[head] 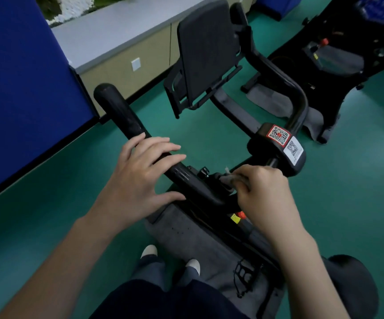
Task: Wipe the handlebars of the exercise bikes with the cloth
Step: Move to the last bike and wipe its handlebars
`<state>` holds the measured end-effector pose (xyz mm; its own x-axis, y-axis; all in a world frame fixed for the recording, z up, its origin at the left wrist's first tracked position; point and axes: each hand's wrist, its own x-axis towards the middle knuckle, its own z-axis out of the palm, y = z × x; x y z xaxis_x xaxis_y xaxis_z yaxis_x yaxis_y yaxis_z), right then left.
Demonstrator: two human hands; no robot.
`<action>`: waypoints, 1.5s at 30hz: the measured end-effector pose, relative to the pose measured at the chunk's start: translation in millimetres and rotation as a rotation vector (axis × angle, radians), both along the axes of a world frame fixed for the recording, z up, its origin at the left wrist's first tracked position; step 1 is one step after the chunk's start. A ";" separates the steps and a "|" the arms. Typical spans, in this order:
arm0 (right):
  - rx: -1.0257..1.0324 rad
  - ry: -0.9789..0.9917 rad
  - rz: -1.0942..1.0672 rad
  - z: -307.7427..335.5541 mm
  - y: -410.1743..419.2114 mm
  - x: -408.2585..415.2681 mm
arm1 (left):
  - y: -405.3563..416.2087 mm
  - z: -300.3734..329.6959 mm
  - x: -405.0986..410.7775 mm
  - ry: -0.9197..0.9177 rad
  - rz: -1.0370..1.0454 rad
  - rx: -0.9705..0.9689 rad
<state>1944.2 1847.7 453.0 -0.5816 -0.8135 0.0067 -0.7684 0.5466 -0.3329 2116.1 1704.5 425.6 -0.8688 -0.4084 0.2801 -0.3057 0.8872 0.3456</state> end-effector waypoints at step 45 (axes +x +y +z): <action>-0.828 -0.021 -0.469 -63.4 32.4 67.9 | 3.2 -12.0 24.0 0.063 0.021 -0.032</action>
